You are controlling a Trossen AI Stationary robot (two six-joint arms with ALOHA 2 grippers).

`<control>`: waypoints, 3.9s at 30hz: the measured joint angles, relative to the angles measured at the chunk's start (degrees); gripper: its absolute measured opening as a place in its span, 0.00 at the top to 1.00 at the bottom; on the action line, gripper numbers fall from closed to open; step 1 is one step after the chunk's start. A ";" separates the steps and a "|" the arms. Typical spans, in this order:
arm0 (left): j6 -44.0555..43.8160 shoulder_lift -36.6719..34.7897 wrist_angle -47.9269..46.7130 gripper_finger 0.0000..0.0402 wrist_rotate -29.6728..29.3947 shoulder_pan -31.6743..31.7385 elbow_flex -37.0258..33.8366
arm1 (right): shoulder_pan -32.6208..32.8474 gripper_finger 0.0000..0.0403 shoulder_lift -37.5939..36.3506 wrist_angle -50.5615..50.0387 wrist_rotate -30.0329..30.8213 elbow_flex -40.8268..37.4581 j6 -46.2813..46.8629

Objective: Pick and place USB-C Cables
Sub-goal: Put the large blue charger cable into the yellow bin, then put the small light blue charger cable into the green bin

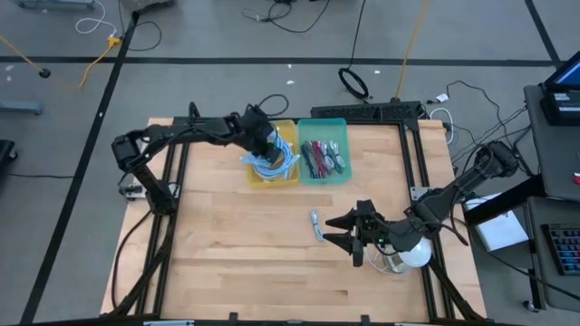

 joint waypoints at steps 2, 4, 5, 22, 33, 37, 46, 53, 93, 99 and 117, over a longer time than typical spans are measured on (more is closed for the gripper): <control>-0.31 -0.06 3.44 0.93 0.35 -0.37 -2.00 | -0.14 0.47 0.00 0.04 0.00 0.00 -0.69; -0.43 -0.06 5.86 0.93 0.05 -0.63 -2.86 | -0.37 0.47 0.00 0.02 -0.02 0.00 -0.76; -0.35 -0.06 6.68 0.93 -0.18 -0.73 -2.90 | -0.46 0.47 0.00 0.04 0.00 0.00 -0.76; -1.26 -0.01 10.43 0.93 -1.14 4.96 -2.75 | -0.92 0.47 0.00 0.26 -0.04 0.00 -0.76; -2.08 4.62 14.79 0.93 3.61 3.67 -2.75 | -0.92 0.47 0.00 0.26 -0.04 0.00 -1.28; -2.57 5.77 16.64 0.93 3.89 2.82 -2.73 | -0.92 0.47 0.00 0.26 -0.04 0.00 -1.61; -3.99 5.04 16.16 0.88 2.45 3.15 -2.75 | -0.92 0.47 0.00 0.79 -0.04 0.00 -1.96; -1.72 -2.66 14.28 0.85 0.66 3.43 -2.83 | -0.94 0.47 0.00 3.59 0.08 0.00 -4.14; 1.77 1.08 9.82 0.96 -3.63 1.96 -2.73 | -2.01 0.47 0.02 3.50 -0.06 0.00 -2.27; 0.41 0.85 9.08 0.76 -3.63 2.49 -2.73 | -2.01 0.47 0.02 3.45 -0.26 0.00 -3.15; 6.18 -7.82 -10.33 0.42 -9.66 2.43 11.93 | -2.01 0.47 0.02 2.44 -0.41 0.04 -2.08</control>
